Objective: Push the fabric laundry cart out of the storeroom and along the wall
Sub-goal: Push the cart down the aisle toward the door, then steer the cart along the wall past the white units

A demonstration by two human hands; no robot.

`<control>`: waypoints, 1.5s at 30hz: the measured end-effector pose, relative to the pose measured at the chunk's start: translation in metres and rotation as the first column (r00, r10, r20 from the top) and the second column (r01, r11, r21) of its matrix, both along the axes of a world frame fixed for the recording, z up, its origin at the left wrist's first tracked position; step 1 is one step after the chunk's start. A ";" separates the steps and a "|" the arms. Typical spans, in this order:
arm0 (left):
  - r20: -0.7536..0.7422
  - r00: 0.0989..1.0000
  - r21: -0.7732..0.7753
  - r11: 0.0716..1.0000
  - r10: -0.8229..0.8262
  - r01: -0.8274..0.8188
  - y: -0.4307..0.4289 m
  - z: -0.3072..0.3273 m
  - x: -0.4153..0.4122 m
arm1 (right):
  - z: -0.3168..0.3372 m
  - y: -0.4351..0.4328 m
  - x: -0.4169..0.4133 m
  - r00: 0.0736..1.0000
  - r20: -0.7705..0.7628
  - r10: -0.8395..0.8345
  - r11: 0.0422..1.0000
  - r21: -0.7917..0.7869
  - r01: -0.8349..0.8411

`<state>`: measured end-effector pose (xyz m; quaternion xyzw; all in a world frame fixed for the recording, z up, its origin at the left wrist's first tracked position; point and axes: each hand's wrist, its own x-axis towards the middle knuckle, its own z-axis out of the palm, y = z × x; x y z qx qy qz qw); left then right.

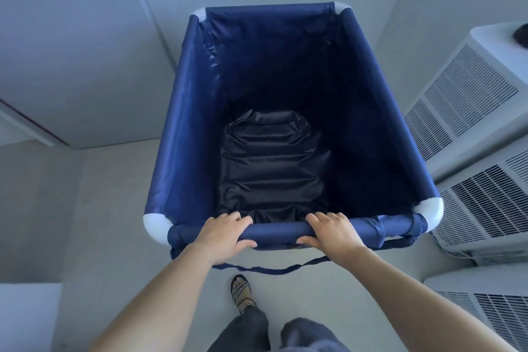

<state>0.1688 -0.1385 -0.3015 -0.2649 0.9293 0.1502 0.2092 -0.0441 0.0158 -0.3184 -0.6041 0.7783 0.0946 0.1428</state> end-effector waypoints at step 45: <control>0.003 0.994 -0.175 0.979 -0.108 0.107 -0.205 -0.005 -0.154 | 0.012 -0.175 -0.137 0.983 0.142 -0.117 0.993 0.039 0.112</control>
